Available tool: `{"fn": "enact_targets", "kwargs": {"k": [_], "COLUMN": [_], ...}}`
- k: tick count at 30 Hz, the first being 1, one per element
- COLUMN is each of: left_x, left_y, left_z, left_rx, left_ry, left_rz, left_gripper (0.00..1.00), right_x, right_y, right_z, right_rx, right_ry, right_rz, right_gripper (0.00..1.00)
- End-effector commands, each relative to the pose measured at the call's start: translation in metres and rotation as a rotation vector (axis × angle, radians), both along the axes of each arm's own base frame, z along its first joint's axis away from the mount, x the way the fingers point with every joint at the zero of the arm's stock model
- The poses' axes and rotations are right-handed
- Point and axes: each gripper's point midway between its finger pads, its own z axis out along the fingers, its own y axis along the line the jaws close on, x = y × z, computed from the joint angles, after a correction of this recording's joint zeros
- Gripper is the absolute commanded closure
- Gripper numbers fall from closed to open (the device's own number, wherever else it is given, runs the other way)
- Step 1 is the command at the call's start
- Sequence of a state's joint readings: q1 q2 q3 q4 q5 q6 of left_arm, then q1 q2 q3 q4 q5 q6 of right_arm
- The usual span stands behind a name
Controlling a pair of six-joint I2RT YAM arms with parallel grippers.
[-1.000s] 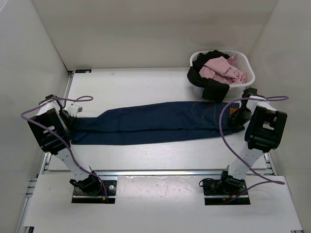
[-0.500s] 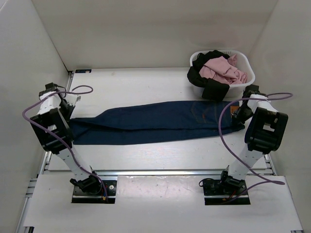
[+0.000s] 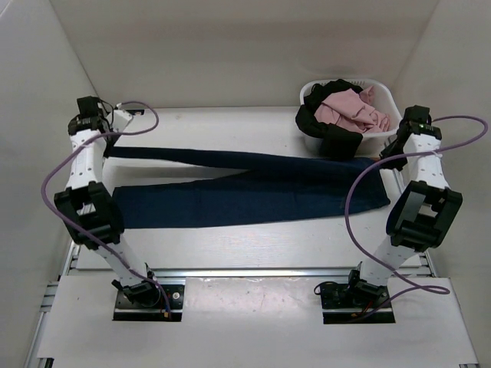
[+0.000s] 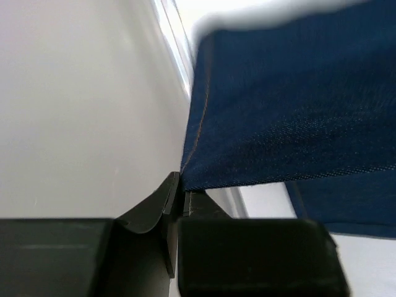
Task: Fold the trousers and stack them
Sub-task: Fold the trousers
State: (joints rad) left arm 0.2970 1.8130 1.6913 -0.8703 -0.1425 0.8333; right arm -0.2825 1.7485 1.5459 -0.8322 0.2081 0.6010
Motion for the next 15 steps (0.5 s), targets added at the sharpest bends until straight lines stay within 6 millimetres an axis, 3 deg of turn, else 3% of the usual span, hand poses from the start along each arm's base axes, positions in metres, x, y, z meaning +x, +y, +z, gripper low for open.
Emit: {"fn": "enact_targets", "kwargs": {"k": [1, 3, 4, 5, 8, 10, 11, 15], "left_x": [-0.041, -0.072, -0.085, -0.11, -0.149, -0.162, -0.177, -0.201], "left_y": [0.025, 0.018, 0.017, 0.011, 0.006, 0.007, 0.002, 0.002], "left_z": [0.021, -0.006, -0.015, -0.038, -0.072, -0.086, -0.106, -0.134], "left_rx": [0.187, 0.199, 0.214, 0.207, 0.211, 0.219, 0.204, 0.206], "left_ry": [0.023, 0.069, 0.099, 0.169, 0.25, 0.264, 0.311, 0.37], "left_rz": [0.037, 0.019, 0.021, 0.009, 0.017, 0.025, 0.018, 0.028], "left_gripper": [0.86, 0.86, 0.86, 0.86, 0.86, 0.86, 0.86, 0.86], "right_x": [-0.036, -0.045, -0.06, -0.064, -0.078, -0.086, -0.086, -0.098], "right_y": [-0.011, -0.01, -0.008, -0.005, -0.001, 0.002, 0.002, 0.002], "right_z": [-0.006, -0.009, -0.023, -0.024, -0.041, -0.052, -0.055, -0.072], "right_rx": [-0.053, -0.045, -0.032, -0.024, 0.001, 0.009, 0.009, 0.02], "right_ry": [0.069, 0.056, 0.098, 0.09, 0.116, 0.143, 0.142, 0.184], "right_rz": [-0.019, -0.025, -0.032, -0.028, -0.04, -0.039, -0.039, -0.041], "right_gripper": [1.0, 1.0, 1.0, 1.0, 1.0, 1.0, 1.0, 1.0]}}
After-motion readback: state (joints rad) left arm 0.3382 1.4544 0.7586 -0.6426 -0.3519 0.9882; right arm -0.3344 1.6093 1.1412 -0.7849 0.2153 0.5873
